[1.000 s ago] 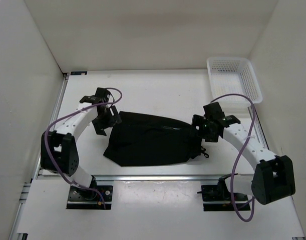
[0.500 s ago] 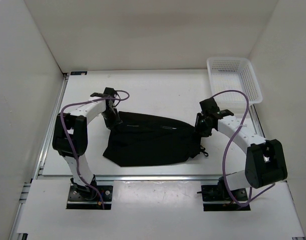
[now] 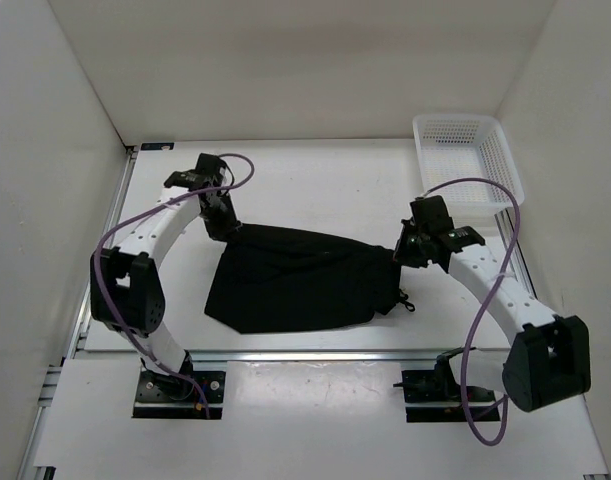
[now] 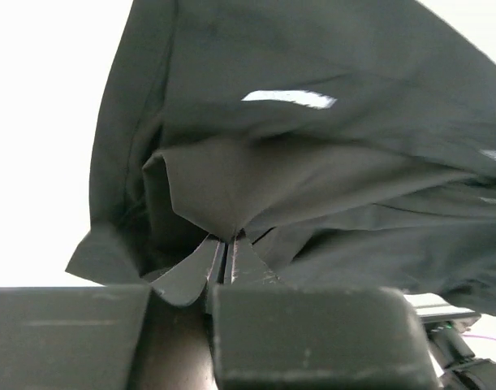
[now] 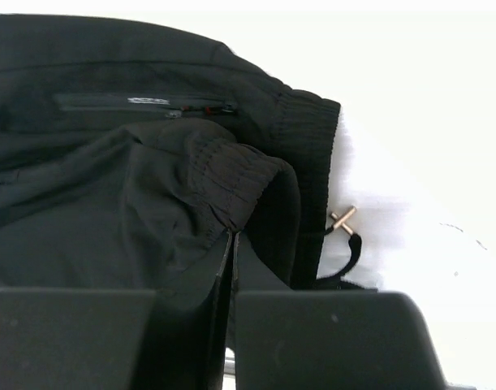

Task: Fold and stack the shorts
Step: Fold the shorts

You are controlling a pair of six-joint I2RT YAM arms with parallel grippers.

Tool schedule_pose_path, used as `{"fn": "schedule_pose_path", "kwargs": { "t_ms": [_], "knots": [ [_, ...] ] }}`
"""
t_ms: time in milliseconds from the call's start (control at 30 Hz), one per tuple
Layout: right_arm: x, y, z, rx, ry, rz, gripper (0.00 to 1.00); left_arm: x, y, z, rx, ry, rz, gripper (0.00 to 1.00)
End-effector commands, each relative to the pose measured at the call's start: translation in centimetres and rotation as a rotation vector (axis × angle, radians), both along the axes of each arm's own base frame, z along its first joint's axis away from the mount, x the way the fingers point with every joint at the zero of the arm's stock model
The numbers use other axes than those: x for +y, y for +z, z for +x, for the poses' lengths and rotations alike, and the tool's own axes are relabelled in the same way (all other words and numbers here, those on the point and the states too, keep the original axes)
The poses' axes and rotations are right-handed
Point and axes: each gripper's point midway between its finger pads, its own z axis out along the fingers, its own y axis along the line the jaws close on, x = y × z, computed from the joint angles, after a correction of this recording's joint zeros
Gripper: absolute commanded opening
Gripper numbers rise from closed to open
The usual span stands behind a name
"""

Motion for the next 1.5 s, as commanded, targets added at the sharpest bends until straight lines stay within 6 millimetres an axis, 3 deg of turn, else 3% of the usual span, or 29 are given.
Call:
{"fn": "schedule_pose_path", "kwargs": {
  "t_ms": [0, 133, 267, 333, 400, 433, 500, 533, 567, 600, 633, 667, 700, 733, 767, 800, 833, 867, 933, 967, 1067, 1100, 1133, 1233, 1300, 1367, 1467],
  "knots": [
    [-0.9, 2.4, 0.3, -0.067, -0.041, -0.016, 0.0, -0.2, 5.4, 1.0, -0.14, -0.024, -0.016, 0.1],
    [-2.2, 3.1, 0.6, -0.084, -0.086, -0.051, 0.0, -0.5, 7.8, 2.4, -0.198, -0.033, -0.026, 0.1],
    [-2.6, 3.6, 1.3, -0.09, -0.106, -0.049, 0.0, -0.7, 8.1, 4.5, -0.211, -0.037, -0.011, 0.1],
    [-3.1, 3.1, 2.3, -0.084, -0.12, -0.059, 0.0, -0.8, 6.5, 5.6, -0.176, -0.035, 0.006, 0.1],
    [-3.3, 2.4, 3.3, -0.074, -0.123, -0.069, 0.0, -0.6, 6.2, 7.3, -0.18, -0.021, 0.018, 0.1],
    [-3.2, 2.5, 3.7, -0.072, -0.123, -0.07, 0.0, -0.5, 4.4, 8.4, -0.141, -0.013, 0.028, 0.1],
    [-2.7, 1.9, 4.7, -0.064, -0.115, -0.048, 0.0, -0.8, 4.3, 10.4, -0.155, -0.007, 0.014, 0.1],
    [-2.4, 2.1, 5.2, -0.063, -0.109, -0.038, 0.0, -0.9, 2.3, 11.0, -0.104, -0.008, 0.025, 0.22],
    [-2.3, 1.9, 5.5, -0.057, -0.109, -0.04, 0.08, -1.0, 1.8, 11.5, -0.092, -0.009, 0.028, 0.38],
    [-2.3, 1.0, 5.5, -0.029, -0.108, -0.049, 0.32, -0.9, 2.5, 12.4, -0.109, -0.003, 0.038, 0.72],
    [-2.2, 1.5, 5.9, -0.042, -0.109, -0.045, 0.45, -0.5, 2.2, 12.9, -0.104, 0.007, 0.071, 0.86],
    [-2.2, 1.5, 5.9, -0.042, -0.109, -0.045, 0.59, -0.2, 1.7, 13.1, -0.087, 0.012, 0.092, 0.95],
    [-2.3, 1.6, 5.3, -0.028, -0.108, -0.049, 0.78, 0.1, 2.7, 13.2, -0.095, 0.017, 0.105, 0.98],
    [-3.0, 1.5, 4.9, -0.026, -0.124, -0.061, 0.85, 0.6, 3.3, 13.3, -0.115, 0.029, 0.132, 1.0],
    [-3.1, 2.4, 4.5, -0.053, -0.125, -0.052, 0.89, 1.0, 5.2, 13.0, -0.156, 0.036, 0.136, 1.0],
    [-3.7, 1.4, 3.1, -0.018, -0.145, -0.055, 0.91, 1.4, 5.4, 12.2, -0.153, 0.041, 0.151, 1.0],
    [-3.4, 1.1, 1.9, 0.001, -0.129, -0.036, 0.91, 1.7, 6.1, 12.0, -0.178, 0.048, 0.157, 1.0],
    [-3.7, 1.9, 1.2, -0.022, -0.151, 0.007, 0.91, 2.0, 8.2, 11.2, -0.219, 0.055, 0.156, 1.0],
    [-3.0, 1.5, -0.8, 0.004, -0.167, 0.102, 0.89, 2.8, 7.9, 9.3, -0.198, 0.062, 0.162, 1.0],
    [-2.0, 0.9, -3.1, 0.029, -0.145, 0.175, 0.88, 3.5, 9.5, 8.8, -0.249, 0.08, 0.151, 1.0],
    [-0.9, 0.8, -5.5, 0.033, -0.185, 0.298, 0.75, 3.3, 8.6, 6.2, -0.219, 0.063, 0.122, 1.0],
    [-0.9, -0.8, -6.8, 0.067, -0.194, 0.312, 0.71, 3.4, 9.2, 5.6, -0.239, 0.065, 0.117, 1.0],
    [-0.9, -0.8, -6.9, 0.038, -0.198, 0.327, 0.61, 3.3, 8.3, 4.8, -0.216, 0.069, 0.108, 1.0],
    [-1.2, -2.3, -7.6, 0.037, -0.16, 0.284, 0.48, 3.2, 7.6, 3.6, -0.198, 0.058, 0.111, 1.0],
    [-1.2, -3.3, -7.8, 0.051, -0.117, 0.247, 0.5, 2.7, 7.2, 3.3, -0.185, 0.052, 0.098, 1.0],
    [-1.0, -4.6, -7.8, 0.091, -0.068, 0.216, 0.6, 2.7, 7.6, 3.2, -0.194, 0.053, 0.096, 1.0],
    [0.1, -5.5, -7.2, 0.105, -0.014, 0.201, 0.6, 2.6, 7.6, 3.2, -0.192, 0.05, 0.088, 1.0]
  ]
}}
